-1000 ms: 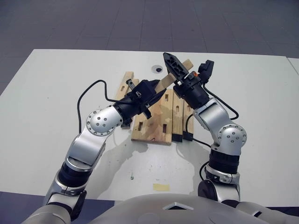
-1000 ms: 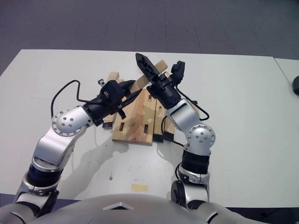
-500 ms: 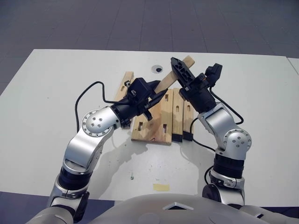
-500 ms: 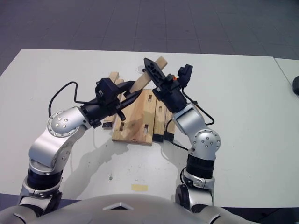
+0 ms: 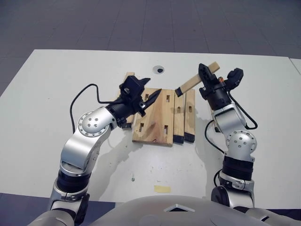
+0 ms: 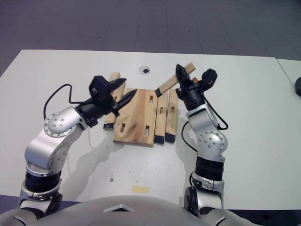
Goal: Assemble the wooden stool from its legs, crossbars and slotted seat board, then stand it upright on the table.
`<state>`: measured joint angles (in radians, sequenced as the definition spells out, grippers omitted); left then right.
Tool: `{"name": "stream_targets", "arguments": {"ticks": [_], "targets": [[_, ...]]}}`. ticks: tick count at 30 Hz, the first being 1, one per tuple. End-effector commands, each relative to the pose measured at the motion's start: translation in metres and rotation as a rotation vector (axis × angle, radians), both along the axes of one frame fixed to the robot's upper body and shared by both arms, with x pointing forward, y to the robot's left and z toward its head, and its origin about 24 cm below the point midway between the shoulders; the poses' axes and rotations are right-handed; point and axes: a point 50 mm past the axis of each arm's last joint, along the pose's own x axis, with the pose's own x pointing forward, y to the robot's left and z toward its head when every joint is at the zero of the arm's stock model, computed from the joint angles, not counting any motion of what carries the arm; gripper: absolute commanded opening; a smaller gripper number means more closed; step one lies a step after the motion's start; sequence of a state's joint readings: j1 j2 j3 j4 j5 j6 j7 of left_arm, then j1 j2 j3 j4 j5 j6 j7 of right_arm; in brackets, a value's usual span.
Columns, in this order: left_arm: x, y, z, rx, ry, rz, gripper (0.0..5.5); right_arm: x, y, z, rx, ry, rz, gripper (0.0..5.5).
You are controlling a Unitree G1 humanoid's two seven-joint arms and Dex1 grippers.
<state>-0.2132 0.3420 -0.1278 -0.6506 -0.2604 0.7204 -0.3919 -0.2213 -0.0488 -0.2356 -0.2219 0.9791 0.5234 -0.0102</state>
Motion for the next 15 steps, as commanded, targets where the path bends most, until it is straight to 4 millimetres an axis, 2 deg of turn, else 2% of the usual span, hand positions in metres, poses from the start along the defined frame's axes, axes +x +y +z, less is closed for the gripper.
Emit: {"name": "stream_targets", "arguments": {"ticks": [1,5,15], "targets": [[0.011,0.019,-0.006,0.006,0.045,0.166,3.14,-0.006,0.003,-0.025,-0.048,0.097,-0.031,0.42],[0.016,0.023,-0.008,0.001,0.053,0.232,3.76,-0.007,0.004,-0.039,-0.103,0.139,-0.082,0.42],[0.018,0.019,-0.012,0.034,0.050,0.234,5.40,-0.009,0.008,-0.057,-0.240,0.167,-0.147,0.42]]}}
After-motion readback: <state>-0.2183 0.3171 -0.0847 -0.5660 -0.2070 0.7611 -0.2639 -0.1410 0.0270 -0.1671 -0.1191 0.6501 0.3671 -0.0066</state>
